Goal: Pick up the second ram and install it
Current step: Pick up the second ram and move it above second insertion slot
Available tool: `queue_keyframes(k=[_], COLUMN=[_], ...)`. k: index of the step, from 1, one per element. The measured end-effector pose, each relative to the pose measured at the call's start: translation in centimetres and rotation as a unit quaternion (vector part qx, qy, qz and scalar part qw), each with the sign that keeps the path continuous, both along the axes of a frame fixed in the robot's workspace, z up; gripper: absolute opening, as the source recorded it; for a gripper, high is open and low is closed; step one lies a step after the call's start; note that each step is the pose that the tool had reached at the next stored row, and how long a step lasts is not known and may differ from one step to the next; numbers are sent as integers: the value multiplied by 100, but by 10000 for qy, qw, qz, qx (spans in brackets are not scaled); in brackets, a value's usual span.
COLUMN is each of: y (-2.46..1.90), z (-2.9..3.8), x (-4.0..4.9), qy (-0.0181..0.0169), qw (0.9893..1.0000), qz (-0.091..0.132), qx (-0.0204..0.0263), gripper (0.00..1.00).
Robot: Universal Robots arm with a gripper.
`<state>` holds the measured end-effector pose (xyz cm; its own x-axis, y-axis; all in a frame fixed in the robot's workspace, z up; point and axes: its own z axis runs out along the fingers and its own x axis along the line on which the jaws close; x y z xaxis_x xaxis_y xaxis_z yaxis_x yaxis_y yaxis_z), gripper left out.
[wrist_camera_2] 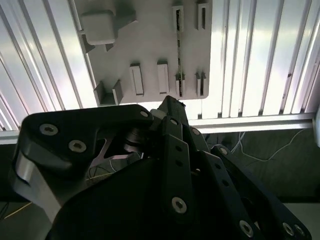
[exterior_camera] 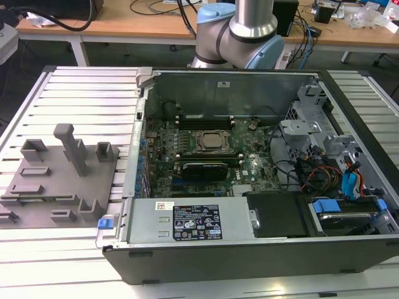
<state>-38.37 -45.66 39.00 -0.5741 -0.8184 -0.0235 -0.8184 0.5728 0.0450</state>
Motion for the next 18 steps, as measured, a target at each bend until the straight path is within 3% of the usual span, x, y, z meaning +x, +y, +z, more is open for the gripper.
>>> queue_keyframes(k=[10,18], y=[0,0], z=[0,0], x=[0,0], qy=[0,0], qw=[9993,9975], qz=[366,703], qx=[0,0], gripper=[11,11])
